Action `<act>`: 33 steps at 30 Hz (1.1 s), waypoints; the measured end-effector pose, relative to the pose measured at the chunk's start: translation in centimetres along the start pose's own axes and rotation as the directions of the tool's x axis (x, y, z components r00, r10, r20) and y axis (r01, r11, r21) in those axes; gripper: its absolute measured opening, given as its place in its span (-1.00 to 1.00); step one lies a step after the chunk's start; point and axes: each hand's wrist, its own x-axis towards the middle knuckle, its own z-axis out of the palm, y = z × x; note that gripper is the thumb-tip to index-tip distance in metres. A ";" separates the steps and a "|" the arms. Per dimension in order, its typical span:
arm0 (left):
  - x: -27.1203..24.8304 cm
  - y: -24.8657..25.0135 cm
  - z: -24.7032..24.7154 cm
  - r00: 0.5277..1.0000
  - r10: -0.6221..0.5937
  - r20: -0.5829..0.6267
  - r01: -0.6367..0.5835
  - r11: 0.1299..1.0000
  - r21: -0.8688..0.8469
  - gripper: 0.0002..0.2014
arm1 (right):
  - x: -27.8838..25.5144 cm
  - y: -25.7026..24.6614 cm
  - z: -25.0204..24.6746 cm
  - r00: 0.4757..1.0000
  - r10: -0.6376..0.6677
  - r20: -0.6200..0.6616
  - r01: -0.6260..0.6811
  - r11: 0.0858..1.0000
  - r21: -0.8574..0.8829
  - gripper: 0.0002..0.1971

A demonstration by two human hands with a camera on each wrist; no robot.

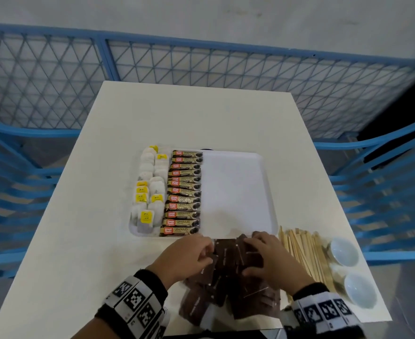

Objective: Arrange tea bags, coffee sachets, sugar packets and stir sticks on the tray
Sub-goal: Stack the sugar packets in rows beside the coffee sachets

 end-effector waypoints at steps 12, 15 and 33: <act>1.2 4.1 2.0 0.995 -0.045 -0.085 0.023 0.971 -0.237 -0.32 | -0.3 -0.1 -2.3 0.973 -0.187 -0.135 0.218 0.940 0.264 -0.74; 1.2 4.5 2.0 0.990 -0.043 -0.138 -0.007 0.938 -0.346 -0.45 | -0.6 -0.7 -3.0 0.972 -0.192 -0.137 0.231 0.893 0.386 -0.79; -2.4 1.8 1.3 0.875 -0.401 -0.271 0.056 0.640 -0.766 -0.71 | -1.1 6.3 -1.6 0.959 -0.180 0.220 0.217 0.964 -0.155 0.13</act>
